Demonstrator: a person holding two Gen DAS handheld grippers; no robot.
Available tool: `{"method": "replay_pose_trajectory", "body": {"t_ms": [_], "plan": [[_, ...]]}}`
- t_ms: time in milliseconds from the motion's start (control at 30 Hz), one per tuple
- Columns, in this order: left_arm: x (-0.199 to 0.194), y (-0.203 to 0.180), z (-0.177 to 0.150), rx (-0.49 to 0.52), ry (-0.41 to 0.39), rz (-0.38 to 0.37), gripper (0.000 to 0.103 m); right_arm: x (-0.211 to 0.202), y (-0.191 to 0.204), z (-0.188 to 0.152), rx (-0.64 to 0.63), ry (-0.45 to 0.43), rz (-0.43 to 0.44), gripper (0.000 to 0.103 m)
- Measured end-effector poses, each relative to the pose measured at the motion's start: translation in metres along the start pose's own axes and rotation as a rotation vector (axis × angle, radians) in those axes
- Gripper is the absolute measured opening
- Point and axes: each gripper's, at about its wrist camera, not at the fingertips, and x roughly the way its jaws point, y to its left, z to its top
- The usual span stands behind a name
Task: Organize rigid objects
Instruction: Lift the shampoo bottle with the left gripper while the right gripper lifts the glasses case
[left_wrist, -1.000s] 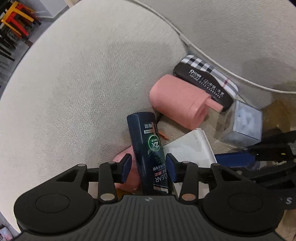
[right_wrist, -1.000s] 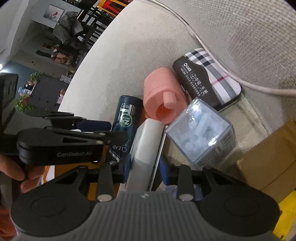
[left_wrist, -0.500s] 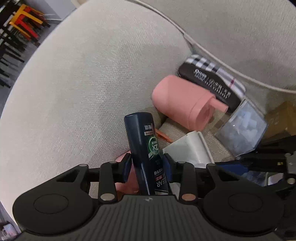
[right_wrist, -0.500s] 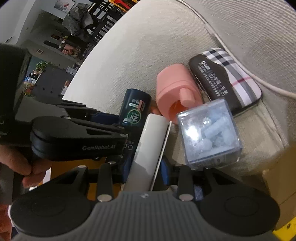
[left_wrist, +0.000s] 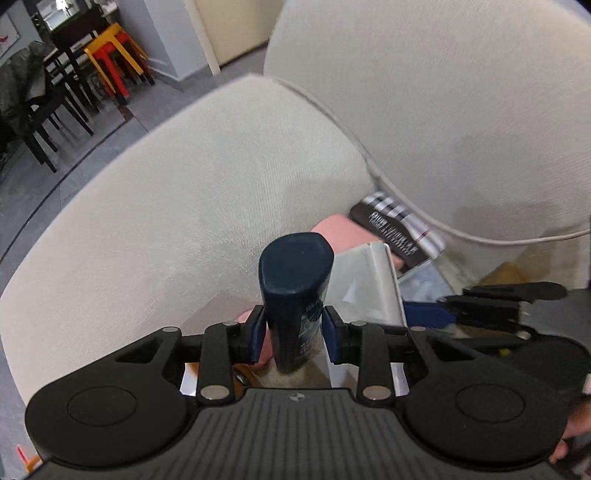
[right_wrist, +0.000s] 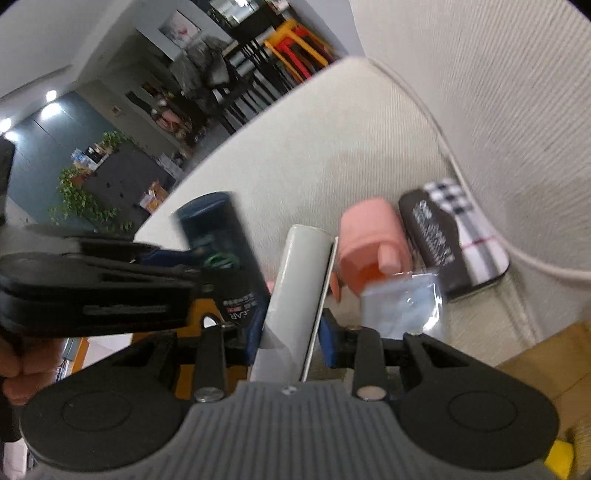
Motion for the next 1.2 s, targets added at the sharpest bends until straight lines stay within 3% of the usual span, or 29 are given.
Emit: {"method": "replay_pose_trajectory", "body": {"t_ms": [233,433,600,700,867,1033,1200], "plan": [[-0.047,0.007,-0.025,-0.078,-0.151,-0.057,0.036,-0.038,0.04,0.008,-0.186,-0.088,-0.055,0.028],[-0.093,0.035,-0.049,-0.169,-0.266,-0.093,0.036,-0.07,0.088,0.022,-0.347,-0.123,-0.103,0.028],[-0.126,0.072,-0.077,-0.25,-0.312,-0.068,0.036,-0.086,0.135,0.026,-0.381,-0.133,-0.026,0.028],[-0.132,0.093,-0.094,-0.291,-0.305,-0.054,0.036,-0.083,0.173,0.021,-0.431,-0.107,0.025,0.028],[-0.112,0.121,-0.121,-0.363,-0.223,-0.028,0.036,-0.046,0.226,-0.001,-0.486,0.042,0.05,0.028],[-0.067,0.148,-0.135,-0.438,-0.11,-0.05,0.036,0.018,0.243,-0.028,-0.532,0.223,-0.072,0.028],[-0.029,0.17,-0.144,-0.497,-0.048,-0.092,0.036,0.059,0.247,-0.049,-0.602,0.317,-0.196,0.028]]}}
